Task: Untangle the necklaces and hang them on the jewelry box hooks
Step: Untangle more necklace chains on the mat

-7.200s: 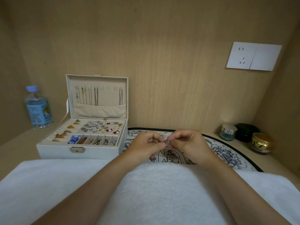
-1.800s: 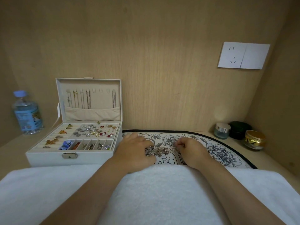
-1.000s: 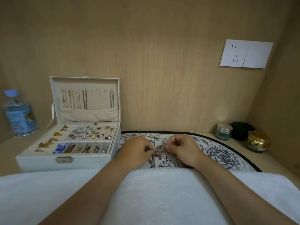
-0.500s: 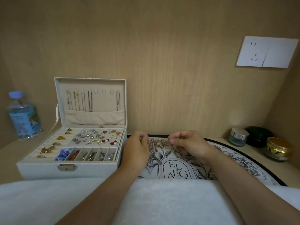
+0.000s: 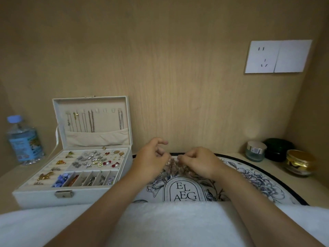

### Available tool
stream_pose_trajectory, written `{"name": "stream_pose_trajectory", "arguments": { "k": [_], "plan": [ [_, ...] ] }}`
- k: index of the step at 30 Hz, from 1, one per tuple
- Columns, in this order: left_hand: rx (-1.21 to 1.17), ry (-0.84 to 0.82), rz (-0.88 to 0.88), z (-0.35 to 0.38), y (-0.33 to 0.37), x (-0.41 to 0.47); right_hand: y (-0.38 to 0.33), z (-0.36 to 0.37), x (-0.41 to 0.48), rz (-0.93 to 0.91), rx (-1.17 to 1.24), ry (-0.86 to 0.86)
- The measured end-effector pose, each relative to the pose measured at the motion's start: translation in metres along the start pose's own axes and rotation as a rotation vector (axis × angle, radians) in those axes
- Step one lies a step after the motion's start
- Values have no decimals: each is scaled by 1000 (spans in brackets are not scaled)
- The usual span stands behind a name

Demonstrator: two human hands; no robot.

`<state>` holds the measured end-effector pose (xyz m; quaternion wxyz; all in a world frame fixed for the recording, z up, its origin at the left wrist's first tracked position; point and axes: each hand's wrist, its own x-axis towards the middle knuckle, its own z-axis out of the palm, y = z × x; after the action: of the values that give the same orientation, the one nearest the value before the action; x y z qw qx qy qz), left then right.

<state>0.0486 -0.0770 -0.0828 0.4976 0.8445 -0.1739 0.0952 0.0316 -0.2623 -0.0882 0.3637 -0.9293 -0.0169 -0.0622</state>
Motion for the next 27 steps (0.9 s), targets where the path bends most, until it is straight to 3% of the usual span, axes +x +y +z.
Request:
{"name": "stream_pose_trajectory", "arguments": {
  "k": [2, 5, 13, 20, 27],
  "plan": [
    [-47, -28, -11, 1, 2, 6, 0, -1, 1, -60, 87, 13],
    [-156, -72, -47, 3, -2, 9, -2, 0, 0, -65, 331, -104],
    [-297, -137, -87, 6, -6, 7, 1, 5, 8, -80, 458, -129],
    [-7, -144, -37, -4, 3, 10, 1, -2, 5, -53, 455, -121],
    [-663, -462, -432, -11, 7, 13, -6, -3, 3, -76, 460, -143]
  ]
}}
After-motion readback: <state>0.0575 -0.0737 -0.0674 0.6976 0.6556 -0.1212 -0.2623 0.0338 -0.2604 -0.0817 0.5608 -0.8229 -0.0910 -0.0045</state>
